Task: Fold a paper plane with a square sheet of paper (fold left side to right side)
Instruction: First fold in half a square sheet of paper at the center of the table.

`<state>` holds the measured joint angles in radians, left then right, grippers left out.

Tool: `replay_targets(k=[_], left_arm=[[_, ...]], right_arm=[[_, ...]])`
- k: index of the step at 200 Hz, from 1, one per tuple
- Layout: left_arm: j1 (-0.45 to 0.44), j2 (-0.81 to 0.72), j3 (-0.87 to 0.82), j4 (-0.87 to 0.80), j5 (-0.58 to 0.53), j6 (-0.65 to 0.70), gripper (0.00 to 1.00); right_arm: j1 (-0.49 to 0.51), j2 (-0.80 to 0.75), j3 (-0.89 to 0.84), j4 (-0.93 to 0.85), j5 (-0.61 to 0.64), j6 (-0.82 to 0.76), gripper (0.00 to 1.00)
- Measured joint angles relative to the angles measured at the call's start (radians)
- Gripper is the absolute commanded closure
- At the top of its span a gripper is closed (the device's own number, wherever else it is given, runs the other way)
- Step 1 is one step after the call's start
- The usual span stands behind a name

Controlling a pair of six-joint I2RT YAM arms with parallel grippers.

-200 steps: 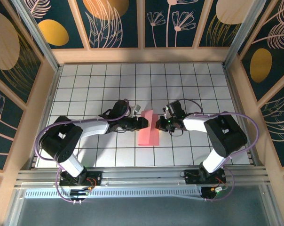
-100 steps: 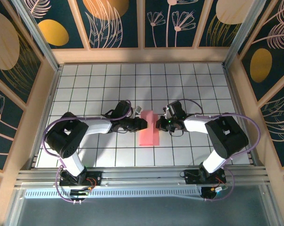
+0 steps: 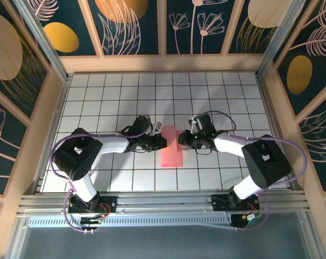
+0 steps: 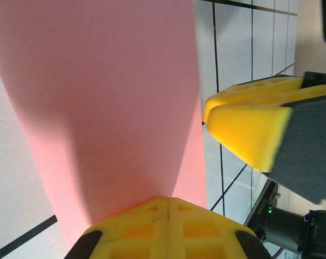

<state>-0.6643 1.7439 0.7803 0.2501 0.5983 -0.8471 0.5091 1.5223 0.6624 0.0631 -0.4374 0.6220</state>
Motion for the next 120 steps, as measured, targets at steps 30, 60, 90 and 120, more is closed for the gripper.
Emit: replay_targets(k=[30, 60, 90, 120], left_arm=[[0.000, 0.000, 0.000, 0.000, -0.005, 0.000, 1.00], [0.000, 0.000, 0.000, 0.000, -0.005, 0.000, 1.00], [0.000, 0.000, 0.000, 0.000, -0.005, 0.001, 1.00], [-0.001, 0.000, 0.003, -0.001, -0.005, 0.008, 1.00]], right_arm=[[-0.035, -0.085, -0.047, 0.030, -0.035, -0.012, 0.55], [-0.058, -0.108, -0.104, 0.101, -0.117, 0.000, 0.48], [-0.048, -0.089, -0.122, 0.165, -0.179, 0.016, 0.46], [-0.032, -0.037, -0.122, 0.237, -0.217, 0.029, 0.46]])
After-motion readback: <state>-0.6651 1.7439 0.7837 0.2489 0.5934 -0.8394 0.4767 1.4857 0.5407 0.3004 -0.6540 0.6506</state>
